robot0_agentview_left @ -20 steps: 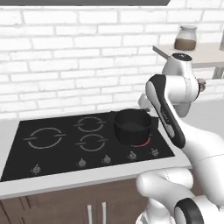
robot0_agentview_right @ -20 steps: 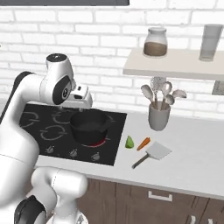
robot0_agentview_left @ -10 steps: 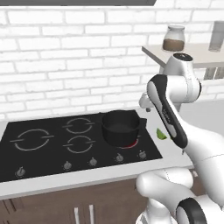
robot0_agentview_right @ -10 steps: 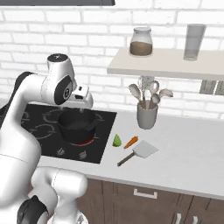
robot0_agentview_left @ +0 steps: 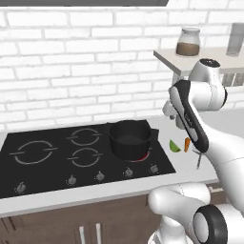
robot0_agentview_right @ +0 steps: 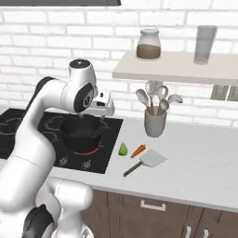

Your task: Put the lemon wedge and carrot in the pot. Retrieve the spatula and lightly stir the vegetables in the pot.

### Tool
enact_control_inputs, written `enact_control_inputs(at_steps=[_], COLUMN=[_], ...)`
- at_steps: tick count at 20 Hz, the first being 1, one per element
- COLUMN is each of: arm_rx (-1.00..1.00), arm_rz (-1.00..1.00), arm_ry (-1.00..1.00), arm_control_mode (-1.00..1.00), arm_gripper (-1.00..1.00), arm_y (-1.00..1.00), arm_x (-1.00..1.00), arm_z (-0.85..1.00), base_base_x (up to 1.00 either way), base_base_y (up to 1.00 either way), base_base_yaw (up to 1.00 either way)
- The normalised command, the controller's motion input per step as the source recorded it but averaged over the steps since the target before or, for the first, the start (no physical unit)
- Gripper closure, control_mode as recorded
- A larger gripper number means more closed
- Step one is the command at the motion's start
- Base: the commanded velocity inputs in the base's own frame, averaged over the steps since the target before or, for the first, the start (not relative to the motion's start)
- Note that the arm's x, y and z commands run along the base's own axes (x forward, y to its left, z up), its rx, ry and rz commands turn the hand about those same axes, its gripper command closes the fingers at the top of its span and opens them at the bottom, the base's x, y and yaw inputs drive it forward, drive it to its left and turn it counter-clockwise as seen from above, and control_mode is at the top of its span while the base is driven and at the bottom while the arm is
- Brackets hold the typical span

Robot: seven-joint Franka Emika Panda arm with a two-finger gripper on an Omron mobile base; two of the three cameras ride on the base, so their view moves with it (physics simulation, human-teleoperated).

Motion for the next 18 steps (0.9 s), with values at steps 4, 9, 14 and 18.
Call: enact_control_inputs(at_steps=[4,9,14,18], arm_rx=[-0.04,-0.07,-0.04,0.0], arm_rz=[0.0,0.0,0.0,0.0], arm_ry=[0.0,0.0,0.0,0.0], arm_control_mode=[-1.0,-1.0,-1.0,-1.0], arm_gripper=[-1.0,-1.0,-1.0,-1.0], arm_y=[-0.64,-0.66,-0.47,-0.39], arm_x=[0.92,0.93,0.58,0.31], arm_z=[-0.82,-0.97,-0.99,-0.89], base_base_x=[0.0,0.0,0.0,0.0], base_base_y=[0.0,0.0,0.0,0.0], base_base_yaw=[0.0,0.0,0.0,0.0])
